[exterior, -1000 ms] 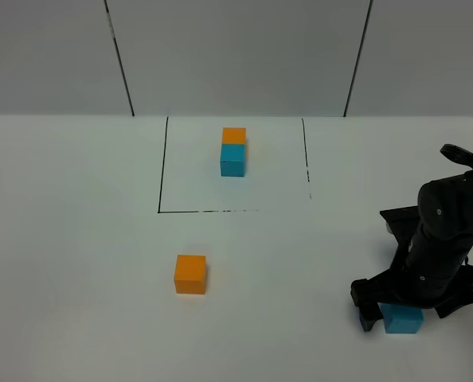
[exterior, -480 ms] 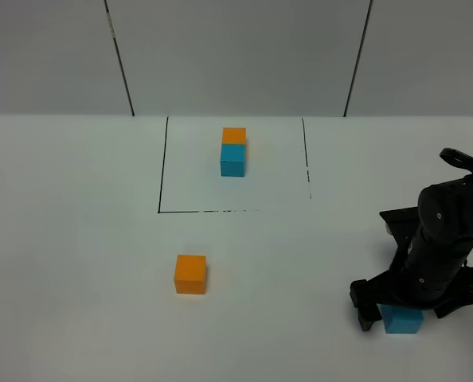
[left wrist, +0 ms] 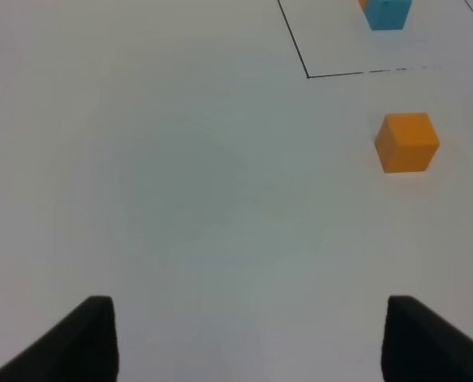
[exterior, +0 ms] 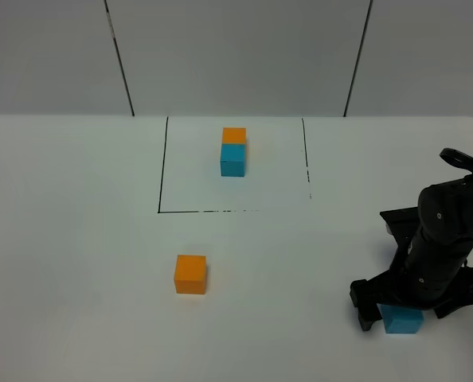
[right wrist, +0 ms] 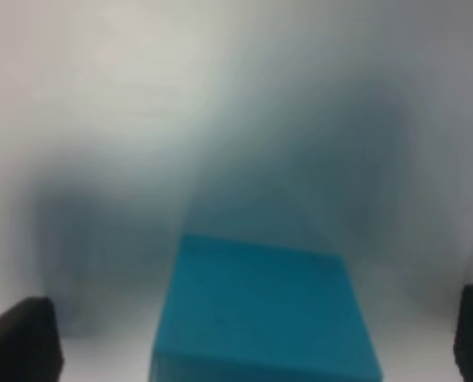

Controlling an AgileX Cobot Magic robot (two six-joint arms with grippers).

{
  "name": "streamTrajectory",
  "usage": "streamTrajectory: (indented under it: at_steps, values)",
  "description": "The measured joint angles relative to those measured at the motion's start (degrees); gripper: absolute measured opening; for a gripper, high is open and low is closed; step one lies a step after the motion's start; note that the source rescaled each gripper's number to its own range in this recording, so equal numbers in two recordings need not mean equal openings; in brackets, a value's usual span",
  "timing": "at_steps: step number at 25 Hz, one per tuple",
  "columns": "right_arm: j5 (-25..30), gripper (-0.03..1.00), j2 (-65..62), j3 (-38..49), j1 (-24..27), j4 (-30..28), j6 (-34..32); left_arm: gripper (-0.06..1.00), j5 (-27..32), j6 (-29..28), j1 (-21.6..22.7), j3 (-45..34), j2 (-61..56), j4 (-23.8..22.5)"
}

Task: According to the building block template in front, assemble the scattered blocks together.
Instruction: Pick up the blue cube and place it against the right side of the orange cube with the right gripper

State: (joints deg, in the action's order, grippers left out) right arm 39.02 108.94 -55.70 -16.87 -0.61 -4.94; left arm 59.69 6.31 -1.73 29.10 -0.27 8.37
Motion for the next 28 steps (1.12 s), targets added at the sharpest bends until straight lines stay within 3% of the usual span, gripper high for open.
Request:
streamTrajectory:
  at_steps: [10, 14, 17, 22, 28]
  values:
    - [1.73, 0.6, 0.0, 0.26, 0.0, 0.0, 0.0, 0.47, 0.0, 0.0, 0.0, 0.0, 0.0, 0.0]
    - [2.07, 0.34, 0.0, 0.26, 0.0, 0.06, 0.0, 0.47, 0.0, 0.0, 0.0, 0.0, 0.0, 0.0]
    - [2.71, 0.03, 0.0, 0.26, 0.0, 0.61, 0.0, 0.47, 0.0, 0.0, 0.0, 0.0, 0.0, 0.0]
    - [6.6, 0.0, -0.06, -1.17, 0.0, 0.61, 3.55, 0.47, 0.0, 0.0, 0.0, 0.0, 0.0, 0.0]
    - [14.42, 0.0, -3.26, -11.03, -4.22, -0.17, 14.21, 0.47, 0.0, 0.0, 0.0, 0.0, 0.0, 0.0]
